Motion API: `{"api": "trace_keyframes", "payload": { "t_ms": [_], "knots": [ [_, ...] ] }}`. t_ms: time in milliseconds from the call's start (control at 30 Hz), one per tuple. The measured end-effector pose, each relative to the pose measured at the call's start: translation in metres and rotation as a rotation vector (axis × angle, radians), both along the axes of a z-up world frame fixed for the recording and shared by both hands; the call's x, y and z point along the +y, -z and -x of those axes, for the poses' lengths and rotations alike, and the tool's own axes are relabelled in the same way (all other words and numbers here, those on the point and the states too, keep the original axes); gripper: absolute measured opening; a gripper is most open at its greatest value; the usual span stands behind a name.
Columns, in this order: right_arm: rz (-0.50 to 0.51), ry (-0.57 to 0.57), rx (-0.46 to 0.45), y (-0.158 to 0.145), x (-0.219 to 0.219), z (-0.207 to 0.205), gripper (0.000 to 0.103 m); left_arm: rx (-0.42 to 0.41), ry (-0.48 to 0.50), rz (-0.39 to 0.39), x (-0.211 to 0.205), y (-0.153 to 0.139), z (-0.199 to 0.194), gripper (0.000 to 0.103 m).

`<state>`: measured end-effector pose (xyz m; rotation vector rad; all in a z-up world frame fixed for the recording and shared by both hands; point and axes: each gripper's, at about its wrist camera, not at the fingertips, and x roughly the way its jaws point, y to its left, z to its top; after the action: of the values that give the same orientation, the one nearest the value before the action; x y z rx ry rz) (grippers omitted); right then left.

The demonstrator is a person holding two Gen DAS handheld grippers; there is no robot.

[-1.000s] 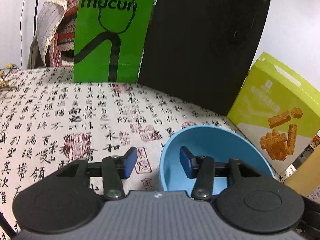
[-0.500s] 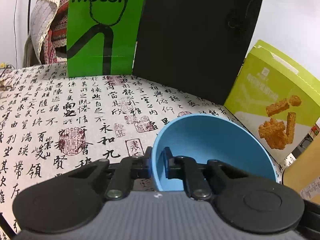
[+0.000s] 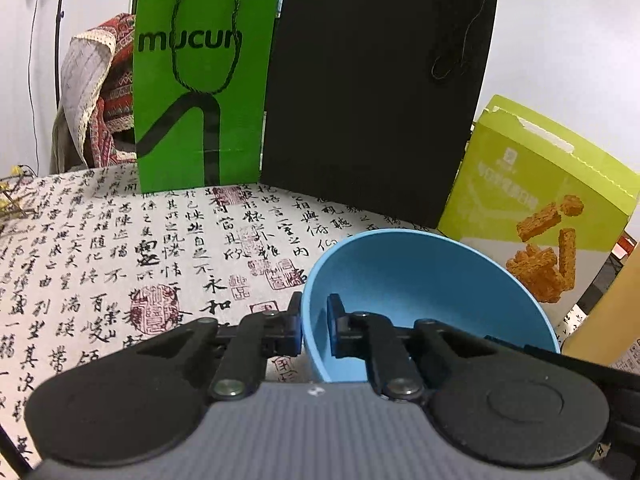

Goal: Organize plates and bowls
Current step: 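Lift the held light-blue bowl off the table with both grippers, then carry the held bowl toward the peach suitcase with both grippers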

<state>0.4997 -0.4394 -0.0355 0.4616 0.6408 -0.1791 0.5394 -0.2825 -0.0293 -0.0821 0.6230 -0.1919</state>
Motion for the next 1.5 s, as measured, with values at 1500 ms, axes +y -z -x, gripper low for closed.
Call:
{"api": "trace_keyframes", "payload": {
  "t_ms": [1500],
  "knots": [
    [0.026,-0.033,-0.092,-0.074,0.066,0.143,0.013,-0.086,-0.051,-0.001,0.060,-0.072,0.149,0.012]
  ]
}}
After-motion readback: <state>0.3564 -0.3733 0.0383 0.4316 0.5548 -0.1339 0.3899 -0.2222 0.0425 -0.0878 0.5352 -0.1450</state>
